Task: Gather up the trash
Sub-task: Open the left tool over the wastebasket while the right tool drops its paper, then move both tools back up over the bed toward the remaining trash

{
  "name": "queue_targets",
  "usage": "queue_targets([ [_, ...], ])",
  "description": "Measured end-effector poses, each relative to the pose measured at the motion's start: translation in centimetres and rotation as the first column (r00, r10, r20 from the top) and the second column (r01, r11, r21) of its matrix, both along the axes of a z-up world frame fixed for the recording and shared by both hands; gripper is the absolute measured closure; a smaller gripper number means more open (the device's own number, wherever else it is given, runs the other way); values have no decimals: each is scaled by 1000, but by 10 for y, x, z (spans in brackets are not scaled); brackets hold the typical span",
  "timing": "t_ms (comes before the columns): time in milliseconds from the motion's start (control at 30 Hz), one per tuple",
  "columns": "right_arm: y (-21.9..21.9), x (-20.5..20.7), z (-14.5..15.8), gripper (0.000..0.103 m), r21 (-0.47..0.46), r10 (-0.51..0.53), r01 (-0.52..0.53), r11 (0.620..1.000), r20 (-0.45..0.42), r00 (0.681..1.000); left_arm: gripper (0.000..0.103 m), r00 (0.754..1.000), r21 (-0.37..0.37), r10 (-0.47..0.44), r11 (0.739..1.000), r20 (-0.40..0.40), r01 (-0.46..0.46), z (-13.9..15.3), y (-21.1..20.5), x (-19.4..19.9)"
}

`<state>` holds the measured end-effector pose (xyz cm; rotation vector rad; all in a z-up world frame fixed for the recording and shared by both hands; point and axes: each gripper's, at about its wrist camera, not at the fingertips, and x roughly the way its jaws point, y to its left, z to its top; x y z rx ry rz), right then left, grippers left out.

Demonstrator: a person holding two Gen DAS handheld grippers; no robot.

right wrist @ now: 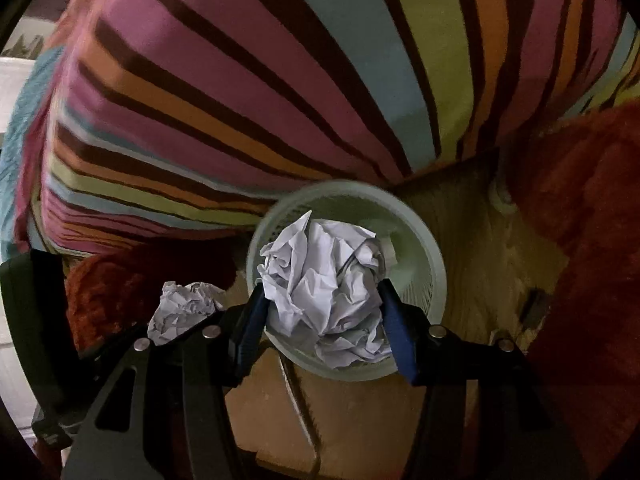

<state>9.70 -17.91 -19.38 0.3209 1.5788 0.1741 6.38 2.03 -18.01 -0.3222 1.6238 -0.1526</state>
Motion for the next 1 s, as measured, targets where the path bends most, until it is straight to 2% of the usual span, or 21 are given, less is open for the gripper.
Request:
queue_targets([
  [200, 6, 5, -26, 50, 0, -11, 11, 1000, -100, 995, 50, 994, -15, 14, 1000, -107, -16, -27, -1, 0],
  [300, 11, 7, -33, 50, -3, -3, 3, 1000, -125, 992, 49, 991, -21, 21, 999, -134, -25, -34, -1, 3],
  [367, 13, 8, -37, 47, 2, 5, -5, 1000, -141, 990, 44, 987, -36, 24, 999, -159, -31, -40, -3, 4],
  [400, 13, 7, -39, 44, 5, 6, -5, 1000, -152, 988, 41, 985, -42, 29, 998, -172, -37, -43, -3, 4],
  [433, 14, 7, -42, 30, -7, 4, -5, 1000, -166, 986, 31, 982, -39, 34, 998, -188, -43, -46, -3, 3],
  [467, 13, 7, -44, 15, -24, -1, -4, 1000, -180, 984, 25, 979, -31, 37, 999, -198, -44, -49, -3, 3],
  [533, 11, 7, -45, 10, -45, -17, 9, 999, -182, 983, 24, 978, -15, 50, 998, -202, -54, -50, 0, 2],
  [600, 8, 7, -45, 10, -55, -39, 29, 998, -182, 983, 24, 977, -13, 65, 998, -202, -69, -51, 2, 3],
  [667, 4, 7, -45, 9, -53, -57, 48, 997, -181, 982, 17, 976, -15, 72, 997, -203, -77, -50, 4, 3],
  [1000, 2, 8, -44, 9, -58, -74, 65, 996, -167, 983, 17, 979, -9, 93, 995, -180, -96, -45, 7, 3],
])
